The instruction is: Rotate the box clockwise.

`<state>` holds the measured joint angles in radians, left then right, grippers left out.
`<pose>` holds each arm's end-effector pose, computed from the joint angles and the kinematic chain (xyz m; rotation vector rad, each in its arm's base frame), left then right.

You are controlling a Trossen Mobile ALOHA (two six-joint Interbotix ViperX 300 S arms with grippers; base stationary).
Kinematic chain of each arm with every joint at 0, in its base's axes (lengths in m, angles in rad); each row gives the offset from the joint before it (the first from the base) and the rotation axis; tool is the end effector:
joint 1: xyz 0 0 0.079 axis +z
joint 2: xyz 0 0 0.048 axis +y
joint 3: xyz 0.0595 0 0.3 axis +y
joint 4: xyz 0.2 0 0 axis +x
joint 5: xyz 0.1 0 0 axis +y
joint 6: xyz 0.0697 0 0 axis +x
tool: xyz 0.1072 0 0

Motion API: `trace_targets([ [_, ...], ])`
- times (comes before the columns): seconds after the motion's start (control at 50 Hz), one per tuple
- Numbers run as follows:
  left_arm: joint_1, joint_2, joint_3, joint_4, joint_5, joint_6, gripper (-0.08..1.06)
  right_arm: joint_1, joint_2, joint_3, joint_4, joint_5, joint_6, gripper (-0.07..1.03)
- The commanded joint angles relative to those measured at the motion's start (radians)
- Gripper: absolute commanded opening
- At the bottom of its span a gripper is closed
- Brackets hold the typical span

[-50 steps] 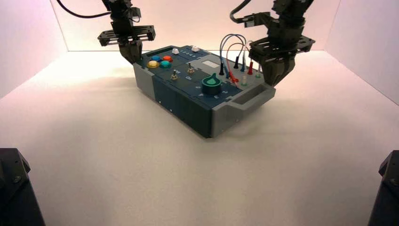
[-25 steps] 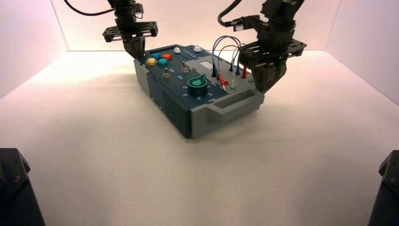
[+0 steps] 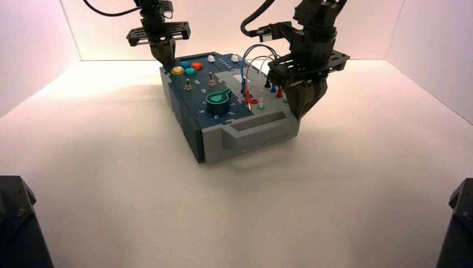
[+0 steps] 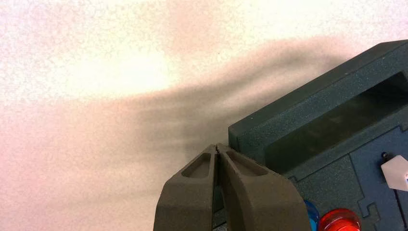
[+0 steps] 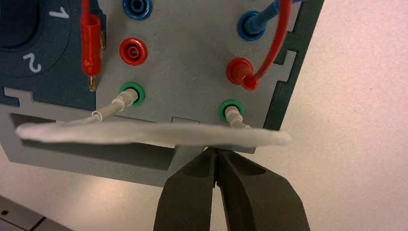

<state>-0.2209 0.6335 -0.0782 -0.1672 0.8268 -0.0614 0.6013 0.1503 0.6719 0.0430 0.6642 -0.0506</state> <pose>0.4974 -0.1339 0.0032 -0.0775 1.3993 -0.1658 0.2636 0.1865 0.0187 -0.4404 1.4415 0.5188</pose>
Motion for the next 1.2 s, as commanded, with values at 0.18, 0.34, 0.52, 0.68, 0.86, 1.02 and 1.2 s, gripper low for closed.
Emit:
trace_targets([
  [0.18,-0.089,-0.020,0.011,-0.021,0.038,-0.002,-0.03,0.083,-0.023,-0.034,0.029,-0.014,0.003,-0.02],
  [0.34,-0.089,-0.038,0.035,-0.021,0.037,-0.002,-0.03,0.081,-0.035,-0.031,0.031,-0.014,0.006,-0.02],
  [0.52,-0.089,-0.077,0.061,-0.018,0.034,-0.002,-0.03,0.081,-0.051,-0.021,0.031,-0.014,0.006,-0.02],
  [0.68,-0.089,-0.124,0.087,-0.017,0.032,0.002,-0.03,0.081,-0.069,-0.011,0.031,-0.011,0.006,-0.02],
  [0.86,-0.089,-0.175,0.123,-0.014,0.023,0.003,-0.03,0.075,-0.097,-0.002,0.028,0.000,0.006,-0.02],
  [1.02,-0.083,-0.207,0.149,-0.009,0.021,0.003,-0.03,0.074,-0.115,-0.002,0.028,0.014,0.006,-0.02],
  [1.2,-0.081,-0.252,0.187,-0.008,0.020,0.003,-0.03,0.074,-0.140,0.014,0.021,0.037,0.006,-0.02],
])
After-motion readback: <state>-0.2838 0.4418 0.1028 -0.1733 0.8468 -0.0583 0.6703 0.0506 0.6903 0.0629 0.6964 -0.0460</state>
